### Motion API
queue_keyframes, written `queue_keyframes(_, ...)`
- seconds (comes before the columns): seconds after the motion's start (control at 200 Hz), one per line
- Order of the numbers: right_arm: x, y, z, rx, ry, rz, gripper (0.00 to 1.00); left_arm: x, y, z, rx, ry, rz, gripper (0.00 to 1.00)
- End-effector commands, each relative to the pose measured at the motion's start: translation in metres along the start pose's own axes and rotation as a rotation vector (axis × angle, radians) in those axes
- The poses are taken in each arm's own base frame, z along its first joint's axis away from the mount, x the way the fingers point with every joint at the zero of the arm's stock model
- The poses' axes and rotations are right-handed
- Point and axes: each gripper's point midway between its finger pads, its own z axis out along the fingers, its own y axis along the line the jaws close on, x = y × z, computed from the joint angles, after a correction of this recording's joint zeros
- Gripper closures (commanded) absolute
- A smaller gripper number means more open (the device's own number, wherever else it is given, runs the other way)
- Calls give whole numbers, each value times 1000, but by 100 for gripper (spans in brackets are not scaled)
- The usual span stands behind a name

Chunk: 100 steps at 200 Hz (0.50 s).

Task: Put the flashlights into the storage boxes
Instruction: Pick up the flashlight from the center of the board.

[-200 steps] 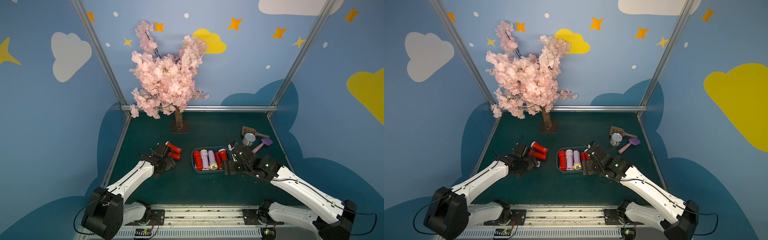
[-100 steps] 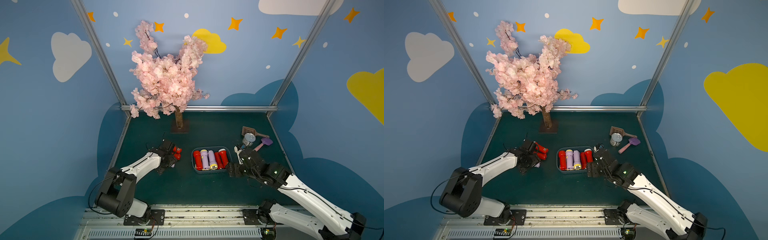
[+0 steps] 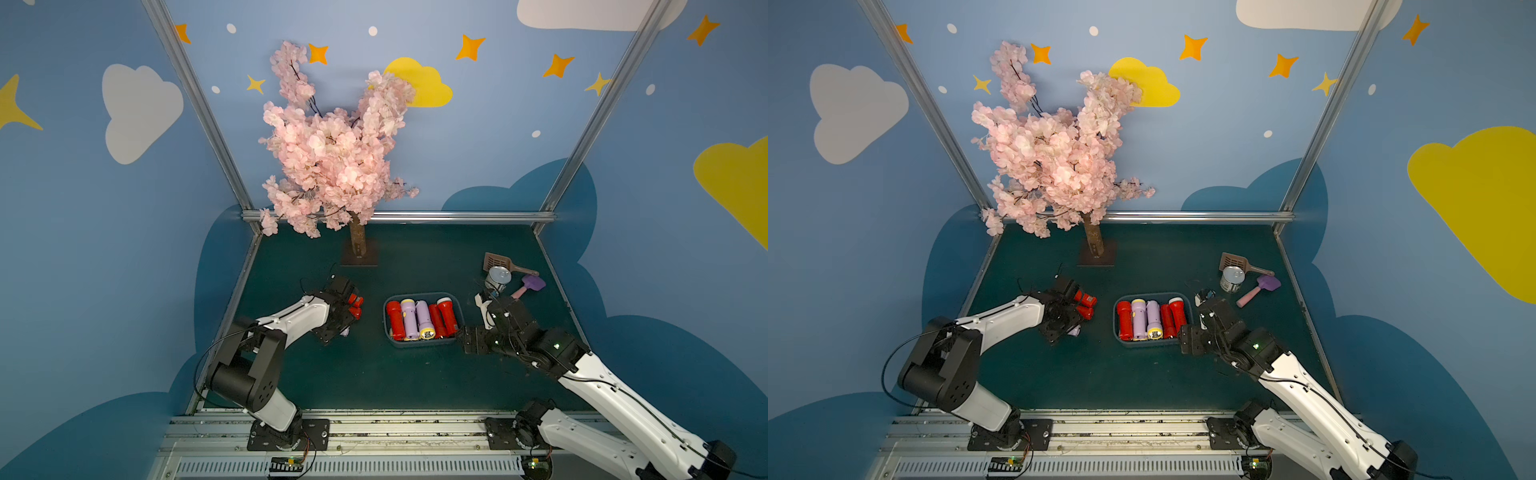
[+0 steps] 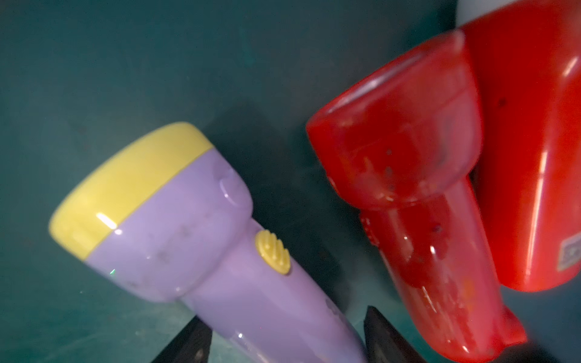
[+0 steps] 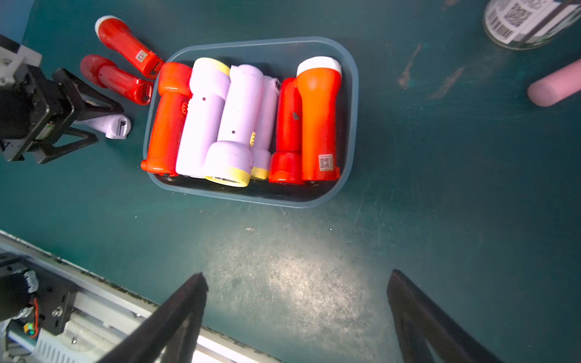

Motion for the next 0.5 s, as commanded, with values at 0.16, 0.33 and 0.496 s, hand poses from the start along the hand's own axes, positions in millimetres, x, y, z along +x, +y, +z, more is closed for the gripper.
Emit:
queue_keyframes(0.16,-8,74,-12,-369,5,-58,10,4,6,3,-28,14,-7,44)
queue_keyframes(0.33,-15,77,-11,-345,2,-92,10,7,7,4,-21,25,-2,67)
queue_keyframes(0.496,-14,71,-5,-304,8,-103,10,18,6,-1,-20,32,39,76)
